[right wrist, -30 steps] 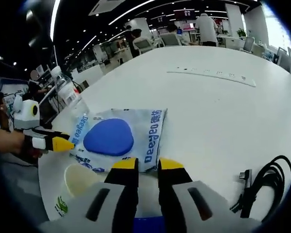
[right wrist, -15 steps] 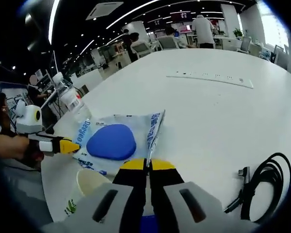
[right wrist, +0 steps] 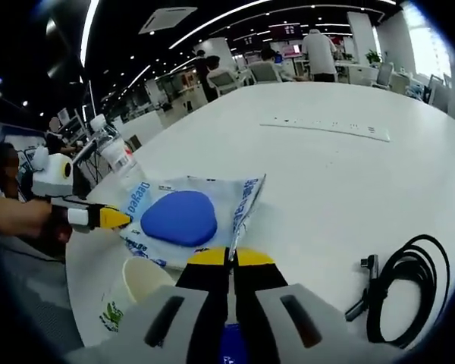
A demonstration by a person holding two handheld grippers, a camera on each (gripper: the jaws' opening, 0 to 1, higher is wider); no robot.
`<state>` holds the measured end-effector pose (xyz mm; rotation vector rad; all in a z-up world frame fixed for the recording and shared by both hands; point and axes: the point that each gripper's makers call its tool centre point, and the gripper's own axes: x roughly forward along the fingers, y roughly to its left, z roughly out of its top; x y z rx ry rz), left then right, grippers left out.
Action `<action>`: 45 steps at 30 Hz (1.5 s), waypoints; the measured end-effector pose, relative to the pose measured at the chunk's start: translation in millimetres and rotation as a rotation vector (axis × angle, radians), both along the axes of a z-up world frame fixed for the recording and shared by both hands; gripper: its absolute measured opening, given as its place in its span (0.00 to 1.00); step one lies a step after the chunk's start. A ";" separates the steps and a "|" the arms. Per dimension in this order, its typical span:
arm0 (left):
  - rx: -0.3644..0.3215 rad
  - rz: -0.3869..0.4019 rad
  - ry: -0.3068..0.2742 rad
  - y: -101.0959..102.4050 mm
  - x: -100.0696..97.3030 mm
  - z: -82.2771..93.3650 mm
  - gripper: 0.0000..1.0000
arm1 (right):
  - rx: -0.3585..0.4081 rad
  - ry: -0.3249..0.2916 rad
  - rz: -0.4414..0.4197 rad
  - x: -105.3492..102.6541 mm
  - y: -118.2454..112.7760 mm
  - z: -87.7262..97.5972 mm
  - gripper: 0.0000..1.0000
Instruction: Arrange the tabletop items into an orderly group along one side of the table until the central work area is clear of visible clutter.
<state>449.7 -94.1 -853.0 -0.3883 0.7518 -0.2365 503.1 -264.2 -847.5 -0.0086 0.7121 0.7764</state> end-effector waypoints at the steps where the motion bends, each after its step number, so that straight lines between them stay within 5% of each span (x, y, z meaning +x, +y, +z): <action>1: 0.001 -0.004 0.000 -0.9 0.8 -0.1 0.00 | -0.001 -0.002 0.001 -0.2 -0.9 0.2 0.00; 33: -0.002 -0.134 0.007 -49.2 38.0 -0.3 0.00 | -0.050 0.003 -0.073 -6.1 -56.8 -8.6 0.02; 45: 0.005 -0.121 0.019 -43.7 35.7 -8.0 0.00 | -0.089 -0.006 -0.036 -12.0 -51.9 -15.3 0.02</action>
